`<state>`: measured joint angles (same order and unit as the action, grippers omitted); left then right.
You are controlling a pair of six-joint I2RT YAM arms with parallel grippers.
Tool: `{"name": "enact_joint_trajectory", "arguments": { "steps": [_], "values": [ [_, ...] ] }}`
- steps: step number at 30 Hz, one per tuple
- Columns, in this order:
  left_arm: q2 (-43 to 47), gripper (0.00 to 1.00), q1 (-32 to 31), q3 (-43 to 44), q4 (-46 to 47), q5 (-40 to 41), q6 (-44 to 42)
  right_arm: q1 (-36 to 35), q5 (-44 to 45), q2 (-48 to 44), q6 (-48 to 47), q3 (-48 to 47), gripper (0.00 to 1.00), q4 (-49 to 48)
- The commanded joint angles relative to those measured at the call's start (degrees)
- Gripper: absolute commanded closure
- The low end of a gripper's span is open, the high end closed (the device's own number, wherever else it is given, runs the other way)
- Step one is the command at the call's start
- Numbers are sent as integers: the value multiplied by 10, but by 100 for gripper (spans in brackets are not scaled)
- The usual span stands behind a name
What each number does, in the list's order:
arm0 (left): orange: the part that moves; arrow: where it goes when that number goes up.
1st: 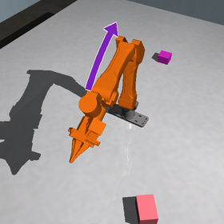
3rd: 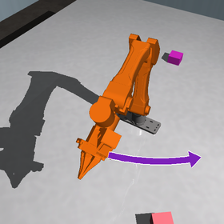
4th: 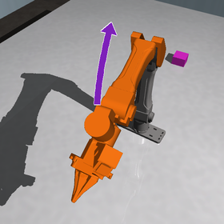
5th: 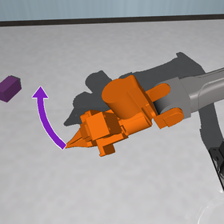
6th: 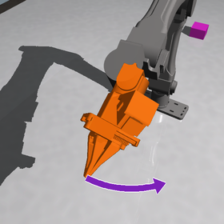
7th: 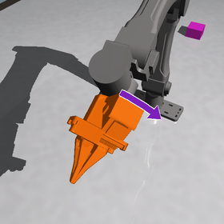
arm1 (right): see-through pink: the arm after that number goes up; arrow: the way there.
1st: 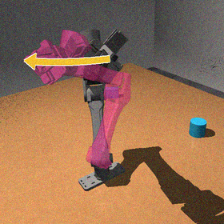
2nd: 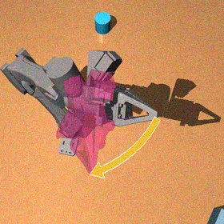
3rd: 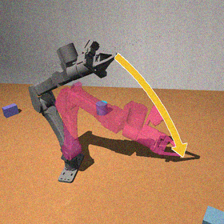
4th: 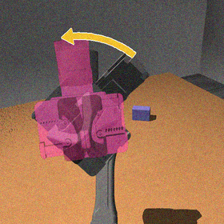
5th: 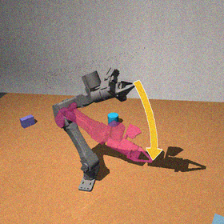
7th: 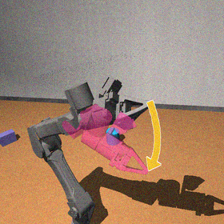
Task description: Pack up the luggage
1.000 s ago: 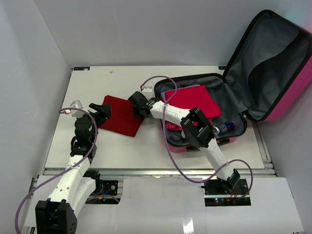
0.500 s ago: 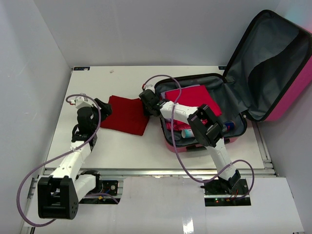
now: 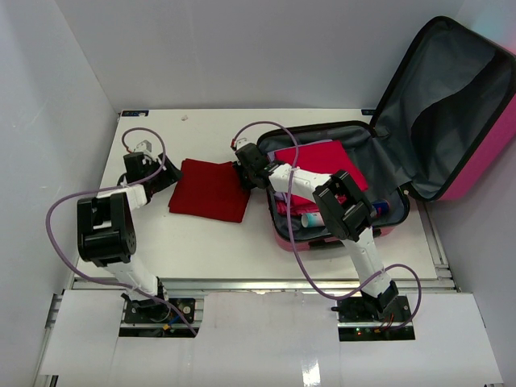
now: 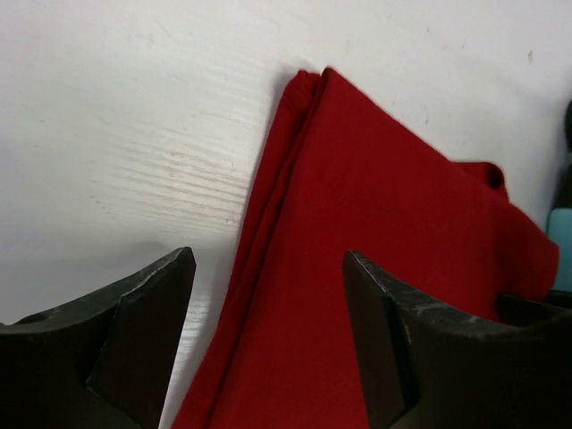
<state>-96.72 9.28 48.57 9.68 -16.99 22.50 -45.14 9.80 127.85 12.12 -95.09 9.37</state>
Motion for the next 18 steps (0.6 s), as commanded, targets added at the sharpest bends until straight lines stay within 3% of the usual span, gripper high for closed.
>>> {"name": "enact_joint_trajectory", "arguments": {
  "steps": [1,12,18],
  "values": [
    [-51,23,1,69,-23,-55,-37,18,21,2,-54,3,72,55],
    [-141,28,-3,127,-24,-89,-48,17,13,-4,-52,12,71,47],
    [-175,37,-20,148,-42,-78,-55,18,22,-12,-55,14,71,47]
  ]
}}
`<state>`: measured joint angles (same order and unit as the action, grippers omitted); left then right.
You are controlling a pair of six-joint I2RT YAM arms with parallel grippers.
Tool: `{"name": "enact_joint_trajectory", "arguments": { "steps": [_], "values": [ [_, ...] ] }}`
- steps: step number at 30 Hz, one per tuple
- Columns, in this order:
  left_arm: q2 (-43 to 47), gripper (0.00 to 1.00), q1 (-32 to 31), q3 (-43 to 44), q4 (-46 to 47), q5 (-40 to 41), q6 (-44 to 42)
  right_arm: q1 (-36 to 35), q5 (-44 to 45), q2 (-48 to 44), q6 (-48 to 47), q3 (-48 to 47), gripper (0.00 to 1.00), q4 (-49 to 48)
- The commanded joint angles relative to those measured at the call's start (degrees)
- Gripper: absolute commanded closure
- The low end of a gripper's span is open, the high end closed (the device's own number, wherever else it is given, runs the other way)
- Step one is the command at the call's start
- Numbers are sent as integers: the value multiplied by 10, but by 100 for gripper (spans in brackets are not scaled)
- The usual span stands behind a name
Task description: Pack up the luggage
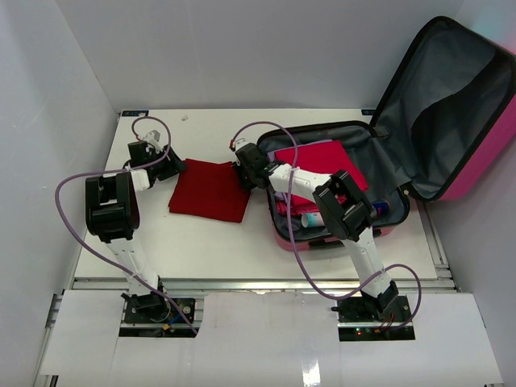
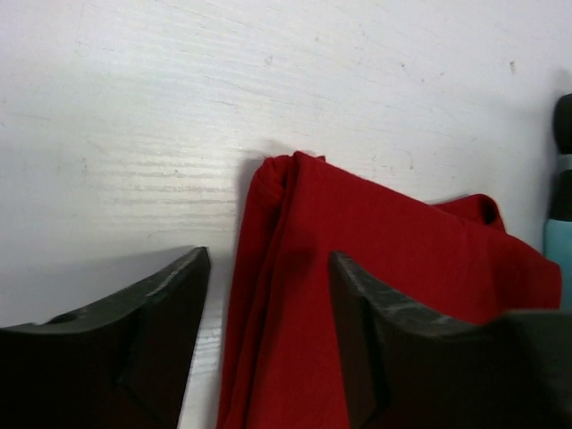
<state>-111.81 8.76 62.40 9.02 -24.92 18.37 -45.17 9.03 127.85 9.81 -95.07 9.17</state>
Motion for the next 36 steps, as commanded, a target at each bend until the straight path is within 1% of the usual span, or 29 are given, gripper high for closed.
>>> {"name": "enact_joint_trajectory", "arguments": {
  "steps": [1,2,6,8,12,13,14,15,17,20,22,27,31,33,36],
  "values": [
    [-25,38,-18,12,-41,8,-18,18,31,-14,-32,14,71,49],
    [-25,38,-21,15,-48,14,-23,18,32,-15,-32,14,70,49],
    [-22,45,-28,10,-51,28,-26,18,32,-18,-30,14,70,49],
    [-27,51,-31,9,-53,20,-26,17,30,-17,-28,13,70,49],
    [-23,80,-36,3,-58,25,-24,18,29,-18,-23,6,69,53],
    [-19,91,-37,2,-57,28,-24,18,29,-18,-22,4,70,54],
    [-16,97,-38,-1,-59,29,-23,17,29,-19,-21,0,72,56],
    [-13,100,-38,-3,-60,31,-20,17,29,-20,-21,-3,74,57],
    [-6,100,-38,-7,-63,39,-2,17,41,-20,-19,-13,81,61],
    [15,100,-38,-31,-38,35,26,17,67,-23,-16,-28,92,69],
    [38,100,-42,-55,-20,33,42,16,81,-31,-18,-29,92,69],
    [105,100,-63,-106,8,67,80,10,100,-60,-20,-11,92,53],
    [168,100,-78,-152,11,125,95,5,116,-79,-26,-5,92,53],
    [204,100,-99,-172,10,148,99,2,127,-91,-29,0,92,53],
    [234,100,-110,-193,2,182,98,-3,138,-113,-33,14,92,50]
  ]
}}
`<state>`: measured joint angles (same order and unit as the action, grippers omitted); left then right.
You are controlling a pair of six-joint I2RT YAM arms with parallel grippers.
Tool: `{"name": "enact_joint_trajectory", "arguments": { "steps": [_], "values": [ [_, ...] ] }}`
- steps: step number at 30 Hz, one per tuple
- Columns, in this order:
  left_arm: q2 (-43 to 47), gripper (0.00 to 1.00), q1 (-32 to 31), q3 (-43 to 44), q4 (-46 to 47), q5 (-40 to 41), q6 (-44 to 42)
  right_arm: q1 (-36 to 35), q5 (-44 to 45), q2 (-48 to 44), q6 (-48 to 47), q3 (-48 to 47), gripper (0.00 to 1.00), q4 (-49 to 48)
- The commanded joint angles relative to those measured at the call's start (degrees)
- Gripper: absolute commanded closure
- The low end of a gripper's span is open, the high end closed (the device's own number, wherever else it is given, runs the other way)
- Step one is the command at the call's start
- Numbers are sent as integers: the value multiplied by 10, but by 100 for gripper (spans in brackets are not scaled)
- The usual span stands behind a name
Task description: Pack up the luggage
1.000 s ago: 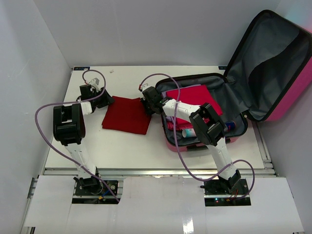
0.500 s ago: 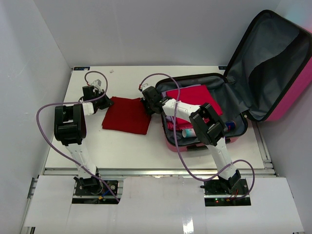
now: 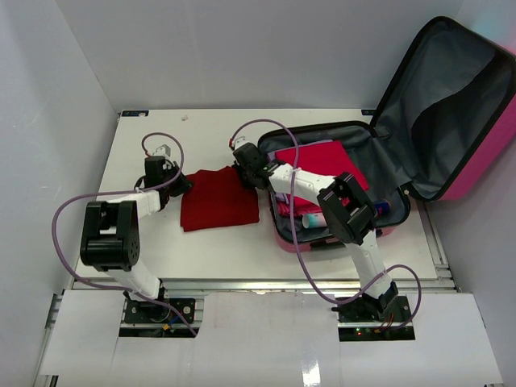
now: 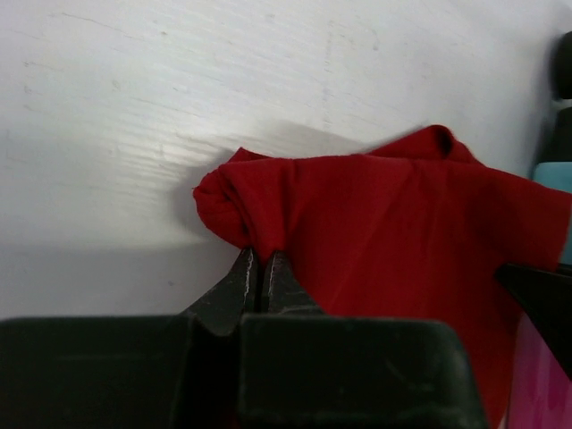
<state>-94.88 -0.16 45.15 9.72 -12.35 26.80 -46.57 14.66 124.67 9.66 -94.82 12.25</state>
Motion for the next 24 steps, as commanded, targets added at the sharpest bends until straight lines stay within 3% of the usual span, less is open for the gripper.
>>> {"name": "enact_joint_trajectory", "arguments": {
  "steps": [1,24],
  "values": [
    [73,100,-22,-28,-6,69,13,9,84,-86,-32,15,92,18],
    [227,100,-37,-90,-22,135,28,-23,109,-128,-60,44,92,-2]
  ]
}}
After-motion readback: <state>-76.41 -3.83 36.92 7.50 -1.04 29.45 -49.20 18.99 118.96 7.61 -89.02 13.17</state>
